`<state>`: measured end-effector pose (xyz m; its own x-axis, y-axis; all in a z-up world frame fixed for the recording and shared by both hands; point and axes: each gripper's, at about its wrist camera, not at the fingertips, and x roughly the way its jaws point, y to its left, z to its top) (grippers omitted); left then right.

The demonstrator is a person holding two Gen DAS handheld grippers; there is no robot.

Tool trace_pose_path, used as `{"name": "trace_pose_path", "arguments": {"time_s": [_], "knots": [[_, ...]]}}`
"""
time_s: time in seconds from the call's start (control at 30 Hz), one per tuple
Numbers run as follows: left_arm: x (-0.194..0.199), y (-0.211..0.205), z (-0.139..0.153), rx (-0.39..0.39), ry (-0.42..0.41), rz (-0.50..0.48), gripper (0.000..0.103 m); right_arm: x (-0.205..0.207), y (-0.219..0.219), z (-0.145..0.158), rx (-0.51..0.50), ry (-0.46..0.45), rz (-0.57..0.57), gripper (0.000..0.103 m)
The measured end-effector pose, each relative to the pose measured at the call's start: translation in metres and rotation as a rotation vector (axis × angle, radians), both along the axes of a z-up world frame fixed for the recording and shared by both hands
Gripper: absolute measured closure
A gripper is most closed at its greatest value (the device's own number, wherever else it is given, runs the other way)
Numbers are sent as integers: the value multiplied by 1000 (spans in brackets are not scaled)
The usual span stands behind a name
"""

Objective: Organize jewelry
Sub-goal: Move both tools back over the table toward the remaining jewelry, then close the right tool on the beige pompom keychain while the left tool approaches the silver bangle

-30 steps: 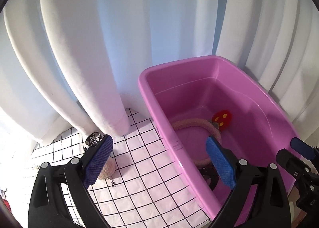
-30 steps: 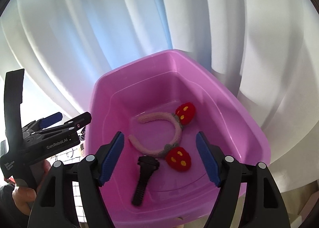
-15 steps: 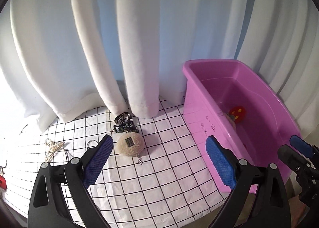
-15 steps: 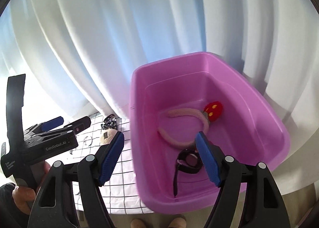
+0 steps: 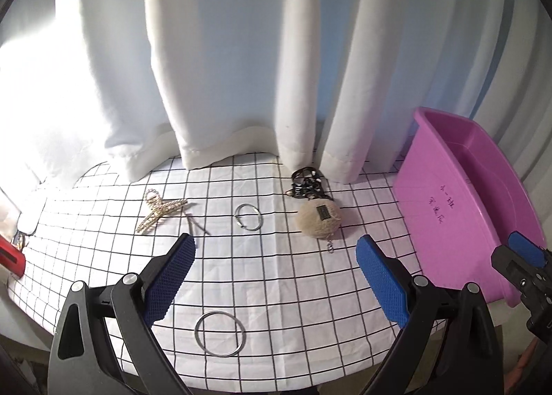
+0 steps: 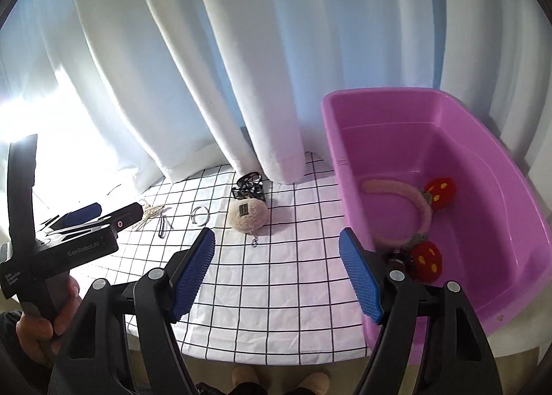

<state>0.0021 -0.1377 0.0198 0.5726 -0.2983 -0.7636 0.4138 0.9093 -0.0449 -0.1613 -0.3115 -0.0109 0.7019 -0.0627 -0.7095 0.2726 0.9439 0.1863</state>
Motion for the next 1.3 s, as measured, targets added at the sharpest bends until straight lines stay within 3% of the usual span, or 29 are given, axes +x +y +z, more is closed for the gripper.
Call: {"name": "trace_pose_path", "arguments": {"time_s": [0.3,0.57,0.93,1.3], "knots": [[8,76,-25,32,61,175,11,29,31,-20,12,55,106,32],[4,114,-53,34,102,289,11,53,47,-45,10,103,171,32],[-12,112,-129,93,239,325,11,77,48,-96,13,167,211,32],[-17,92,-169,85,282,344,11,103,36,-124,-2,169,215,32]]}}
